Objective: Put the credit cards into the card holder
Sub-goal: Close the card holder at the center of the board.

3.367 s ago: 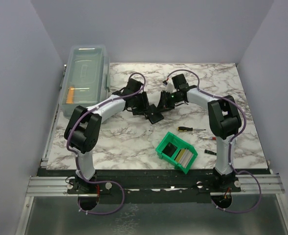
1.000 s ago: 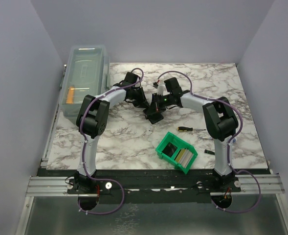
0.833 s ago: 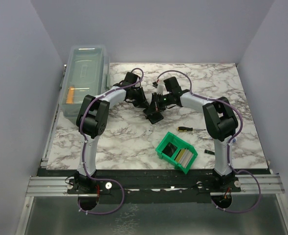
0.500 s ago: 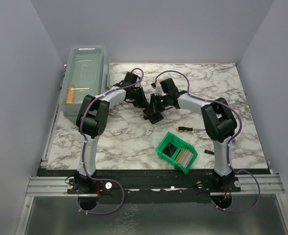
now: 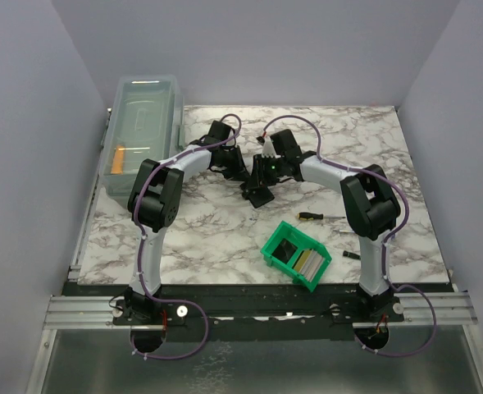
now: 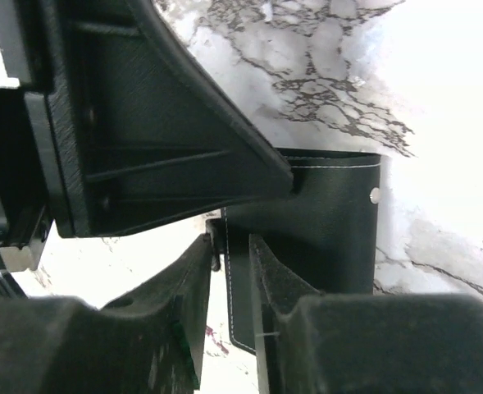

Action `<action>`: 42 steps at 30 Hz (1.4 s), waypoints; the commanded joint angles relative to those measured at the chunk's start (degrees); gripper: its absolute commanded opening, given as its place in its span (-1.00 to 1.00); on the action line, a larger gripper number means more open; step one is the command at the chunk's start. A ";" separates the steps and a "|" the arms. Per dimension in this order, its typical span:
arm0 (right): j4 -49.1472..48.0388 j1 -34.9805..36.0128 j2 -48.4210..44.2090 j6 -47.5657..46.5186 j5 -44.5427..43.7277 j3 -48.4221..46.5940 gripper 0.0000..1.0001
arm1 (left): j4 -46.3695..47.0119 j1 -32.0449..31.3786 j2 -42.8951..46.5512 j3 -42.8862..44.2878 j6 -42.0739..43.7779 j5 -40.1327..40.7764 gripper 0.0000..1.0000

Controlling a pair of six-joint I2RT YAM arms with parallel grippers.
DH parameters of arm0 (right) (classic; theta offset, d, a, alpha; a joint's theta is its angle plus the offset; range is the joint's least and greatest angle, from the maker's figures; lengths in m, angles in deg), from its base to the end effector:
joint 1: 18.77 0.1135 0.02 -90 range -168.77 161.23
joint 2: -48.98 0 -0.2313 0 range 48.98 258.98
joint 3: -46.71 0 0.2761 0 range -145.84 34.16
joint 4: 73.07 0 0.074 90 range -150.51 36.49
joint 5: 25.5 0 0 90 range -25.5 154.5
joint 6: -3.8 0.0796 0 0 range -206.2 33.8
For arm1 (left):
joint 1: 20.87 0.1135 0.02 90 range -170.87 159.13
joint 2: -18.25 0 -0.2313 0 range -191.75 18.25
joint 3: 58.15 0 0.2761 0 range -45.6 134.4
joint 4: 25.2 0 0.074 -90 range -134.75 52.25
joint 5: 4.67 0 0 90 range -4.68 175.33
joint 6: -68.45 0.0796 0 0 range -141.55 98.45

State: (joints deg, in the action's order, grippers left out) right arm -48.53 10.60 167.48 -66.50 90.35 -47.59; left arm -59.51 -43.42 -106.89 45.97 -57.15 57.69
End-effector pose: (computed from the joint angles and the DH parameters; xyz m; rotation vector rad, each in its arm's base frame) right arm 0.3998 0.2648 0.0941 -0.4286 2.4882 0.9184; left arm 0.4412 -0.2232 0.0848 -0.0999 2.6810 -0.9808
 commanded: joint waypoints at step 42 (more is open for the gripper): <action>2.02 0.10 0.98 -0.96 7.51 -0.94 -0.50 | -3.63 0.22 -0.63 -1.39 2.72 1.01 -1.00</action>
State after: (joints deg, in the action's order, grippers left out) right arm -48.07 10.60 167.48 -66.37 98.37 -47.31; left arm -59.47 -43.42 -106.89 45.97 -56.40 57.45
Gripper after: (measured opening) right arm 0.245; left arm 0.054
